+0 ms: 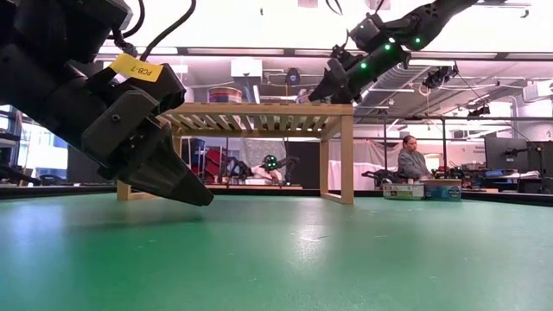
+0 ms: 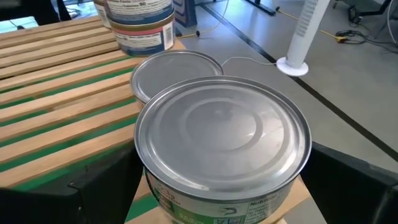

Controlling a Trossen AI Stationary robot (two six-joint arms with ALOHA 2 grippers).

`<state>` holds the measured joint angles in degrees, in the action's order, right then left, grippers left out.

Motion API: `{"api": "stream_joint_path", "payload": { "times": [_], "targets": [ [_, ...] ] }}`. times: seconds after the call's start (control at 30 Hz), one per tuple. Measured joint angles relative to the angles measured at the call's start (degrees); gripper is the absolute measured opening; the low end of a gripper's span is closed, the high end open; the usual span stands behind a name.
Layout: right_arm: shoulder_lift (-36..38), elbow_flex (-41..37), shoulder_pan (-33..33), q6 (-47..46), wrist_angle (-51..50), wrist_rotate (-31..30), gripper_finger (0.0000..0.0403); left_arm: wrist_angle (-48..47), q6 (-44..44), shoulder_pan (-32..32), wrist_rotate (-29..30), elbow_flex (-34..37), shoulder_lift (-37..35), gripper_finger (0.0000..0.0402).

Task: Stack canned seafood by type on shelf
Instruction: Stack the green white tuna can on top of the right green white tuna can on the shelf

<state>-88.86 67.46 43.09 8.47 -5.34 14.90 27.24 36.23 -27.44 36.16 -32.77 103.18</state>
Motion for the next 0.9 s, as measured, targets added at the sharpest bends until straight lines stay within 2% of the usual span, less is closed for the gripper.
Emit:
{"api": "stream_joint_path", "payload": {
  "times": [0.23, 0.4, 0.53, 0.63, 0.73, 0.83, 0.9],
  "targets": [
    [0.0, 0.0, -0.4, 0.6, 0.0, -0.7, 0.04, 0.0, 0.1, 0.0, 0.0, 0.0, 0.0, 0.0211],
    [0.0, 0.0, -0.4, 0.9, -0.4, 2.5, 0.04, 0.0, 0.2, 0.0, 0.0, 0.0, 0.0, 0.0211],
    [0.0, 0.0, -0.4, 1.1, -0.8, 2.5, 0.04, -0.4, -1.7, -0.1, -1.3, -2.7, -1.3, 0.0211],
    [0.0, 0.0, -0.4, 2.1, -0.8, 1.5, 0.04, -2.2, -6.8, 0.6, -2.5, -7.5, -4.9, 0.0211],
    [0.0, 0.0, -0.4, 5.2, -0.7, 1.4, 0.04, -9.6, -13.5, 3.0, -2.6, -13.6, -9.8, 0.0211],
    [0.0, 0.0, -0.4, 5.6, -0.8, 1.4, 0.04, -17.2, -21.8, 8.6, -1.2, -19.9, -14.8, 0.0211],
    [0.0, 0.0, -0.4, 5.6, -0.8, 1.4, 0.04, -21.3, -27.8, 14.6, -3.3, -23.7, -17.2, 0.0211]
  ]
}}
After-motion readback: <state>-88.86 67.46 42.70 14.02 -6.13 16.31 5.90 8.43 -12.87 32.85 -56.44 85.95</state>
